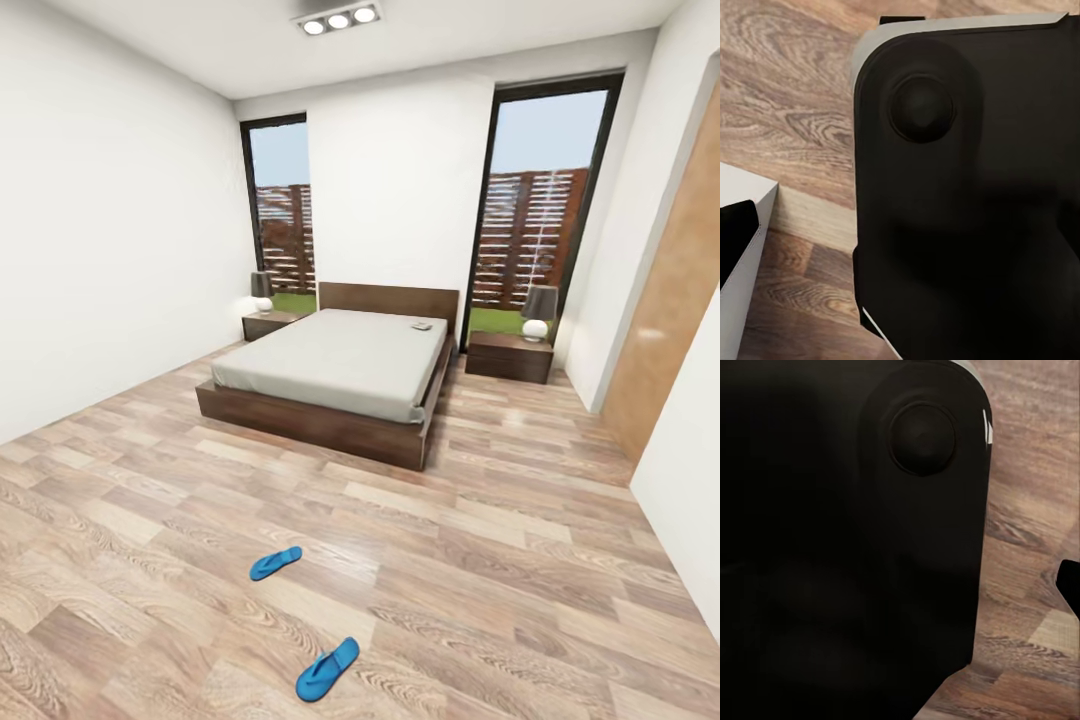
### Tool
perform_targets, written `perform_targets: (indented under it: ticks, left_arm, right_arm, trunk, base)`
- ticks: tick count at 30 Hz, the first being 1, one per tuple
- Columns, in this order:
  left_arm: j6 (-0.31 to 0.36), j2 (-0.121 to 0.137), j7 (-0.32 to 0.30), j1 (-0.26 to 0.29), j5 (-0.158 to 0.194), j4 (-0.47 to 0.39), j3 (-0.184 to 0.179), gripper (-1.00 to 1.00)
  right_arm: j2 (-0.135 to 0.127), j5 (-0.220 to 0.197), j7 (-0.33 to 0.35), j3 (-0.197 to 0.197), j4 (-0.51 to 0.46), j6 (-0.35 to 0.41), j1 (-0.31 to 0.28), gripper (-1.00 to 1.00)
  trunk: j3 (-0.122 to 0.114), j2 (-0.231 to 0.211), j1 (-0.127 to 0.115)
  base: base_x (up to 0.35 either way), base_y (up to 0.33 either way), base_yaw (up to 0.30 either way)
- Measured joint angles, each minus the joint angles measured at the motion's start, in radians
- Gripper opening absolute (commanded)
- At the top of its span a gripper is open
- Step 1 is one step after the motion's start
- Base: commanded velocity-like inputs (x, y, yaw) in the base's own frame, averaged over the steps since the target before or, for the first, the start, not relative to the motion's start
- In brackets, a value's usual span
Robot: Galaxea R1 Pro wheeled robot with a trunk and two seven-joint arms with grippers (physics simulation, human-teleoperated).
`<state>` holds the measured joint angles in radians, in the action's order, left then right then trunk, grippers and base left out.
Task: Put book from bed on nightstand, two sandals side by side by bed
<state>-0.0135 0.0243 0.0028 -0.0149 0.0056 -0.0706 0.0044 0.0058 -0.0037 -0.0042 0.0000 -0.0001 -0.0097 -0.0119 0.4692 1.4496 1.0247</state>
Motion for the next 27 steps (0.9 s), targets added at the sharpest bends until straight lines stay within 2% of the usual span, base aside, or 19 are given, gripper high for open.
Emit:
perform_targets:
  ticks: [27]
  left_arm:
    - [-0.001, -0.001, 0.000, 0.000, 0.000, 0.000, 0.000, 1.00]
  right_arm:
    - [-0.001, 0.000, 0.000, 0.000, 0.000, -0.001, 0.000, 1.00]
  trunk:
    - [0.000, 0.000, 0.000]
  base:
    - [0.153, 0.010, 0.000]
